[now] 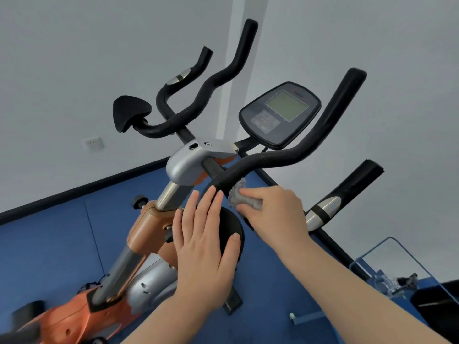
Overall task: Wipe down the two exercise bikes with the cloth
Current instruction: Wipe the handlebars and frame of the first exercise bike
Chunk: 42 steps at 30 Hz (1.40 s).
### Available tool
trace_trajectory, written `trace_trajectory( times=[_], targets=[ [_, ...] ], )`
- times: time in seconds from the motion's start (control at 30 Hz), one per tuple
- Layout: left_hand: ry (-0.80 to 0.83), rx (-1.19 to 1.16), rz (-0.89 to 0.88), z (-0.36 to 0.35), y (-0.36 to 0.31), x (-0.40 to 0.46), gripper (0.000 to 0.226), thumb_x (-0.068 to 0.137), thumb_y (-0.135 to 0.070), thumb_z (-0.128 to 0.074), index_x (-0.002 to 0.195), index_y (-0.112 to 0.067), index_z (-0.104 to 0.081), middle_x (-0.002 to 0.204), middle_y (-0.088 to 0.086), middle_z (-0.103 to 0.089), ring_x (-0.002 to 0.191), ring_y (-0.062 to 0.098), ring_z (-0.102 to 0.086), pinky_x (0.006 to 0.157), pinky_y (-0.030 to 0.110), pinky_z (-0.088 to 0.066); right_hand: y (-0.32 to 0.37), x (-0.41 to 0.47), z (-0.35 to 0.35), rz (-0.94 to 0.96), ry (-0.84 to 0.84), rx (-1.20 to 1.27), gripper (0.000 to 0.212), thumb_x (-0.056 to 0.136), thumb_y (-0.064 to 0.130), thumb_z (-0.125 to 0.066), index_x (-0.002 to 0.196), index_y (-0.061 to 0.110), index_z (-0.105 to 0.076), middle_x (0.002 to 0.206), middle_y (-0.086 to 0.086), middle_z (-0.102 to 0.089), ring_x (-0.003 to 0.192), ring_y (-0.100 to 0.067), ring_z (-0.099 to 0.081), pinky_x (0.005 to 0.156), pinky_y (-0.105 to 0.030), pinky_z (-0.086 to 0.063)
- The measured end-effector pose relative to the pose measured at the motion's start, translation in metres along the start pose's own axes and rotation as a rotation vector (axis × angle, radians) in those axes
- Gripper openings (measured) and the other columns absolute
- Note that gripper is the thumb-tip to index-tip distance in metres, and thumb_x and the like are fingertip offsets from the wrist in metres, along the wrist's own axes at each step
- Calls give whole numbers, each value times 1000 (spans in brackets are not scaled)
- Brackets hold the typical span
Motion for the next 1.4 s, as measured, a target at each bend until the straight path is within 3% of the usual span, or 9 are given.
trace_trajectory(
  times=[0.17, 0.3, 0.47, 0.63, 0.9, 0.97, 1.07, 1.3, 1.4],
  targets=[
    [17, -32, -1, -1, 2, -2, 64, 85, -40, -34, 146, -26, -24, 154, -18, -14, 144, 4, 4, 116, 35, 4, 6, -13, -2, 104, -32, -16, 25, 87, 39, -64, 107, 26, -70, 90, 2, -75, 81, -17, -67, 74, -35, -54],
    [30, -54, -24, 5, 3, 1, 59, 84, -42, -36, 142, -31, -31, 147, -20, -27, 139, 1, -9, 113, 33, -5, -3, -28, 7, 85, 21, 4, 30, 86, 45, -63, 112, 32, -69, 103, 12, -73, 91, -9, -67, 81, -26, -52],
    [-20, -18, -37, 13, 6, 19, 38, 84, -32, -44, 121, -36, -50, 129, -21, -46, 121, -1, -28, 103, 14, -1, 8, 16, -7, -44, -2, 26, 21, 85, 38, -64, 93, 21, -74, 84, 0, -73, 82, -19, -66, 69, -30, -49],
    [-55, 47, -19, 11, 7, 17, 36, 86, -30, -41, 120, -34, -51, 129, -18, -47, 120, 6, -31, 102, 13, 4, 7, -20, 4, 36, 31, -202, 34, 89, 36, -59, 123, 35, -61, 101, 2, -72, 95, -22, -64, 81, -33, -50],
    [-7, -65, -12, 9, 1, 20, 40, 80, -23, -44, 117, -37, -50, 129, -18, -45, 120, 3, -27, 106, 17, 3, 5, -13, -18, 97, -25, -243, 26, 92, 30, -55, 118, 29, -55, 94, 0, -65, 86, -26, -61, 65, -32, -43],
    [44, -159, -77, 8, -16, 23, 41, 79, -22, -44, 117, -36, -50, 127, -19, -46, 118, -3, -28, 113, 32, -8, -2, -38, -14, 209, -86, -352, 35, 87, 18, -63, 120, 26, -54, 90, 3, -64, 80, -23, -61, 83, -38, -50],
    [102, -235, -194, 5, -47, 36, 39, 81, -21, -45, 119, -30, -53, 124, -16, -51, 118, 1, -38, 110, 39, -22, -25, -70, 10, 425, -241, -462, 29, 87, 20, -63, 116, 21, -62, 96, 5, -66, 95, -16, -64, 112, -42, -30],
    [295, -70, -225, -39, -66, 53, 31, 91, -17, -49, 120, -24, -56, 122, -11, -58, 83, 12, -50, 88, 30, -39, -86, -45, 85, 221, -511, -319, 31, 96, 21, -44, 117, 12, -65, 123, -3, -65, 131, -22, -47, 119, -45, -14],
    [250, -56, -188, -35, -62, 53, 29, 90, -17, -50, 115, -26, -60, 104, -12, -63, 68, 10, -48, 78, 32, -42, -63, -70, 45, 358, -450, -230, 29, 98, 19, -47, 118, 10, -65, 126, -3, -63, 131, -19, -48, 117, -47, -20]
  ],
)
Point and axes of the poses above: each hand's wrist, its own x-axis towards the middle knuckle, its own z-axis out of the back of the hand, y = z × x, the point moved 9 cm from there along x, towards the middle knuckle
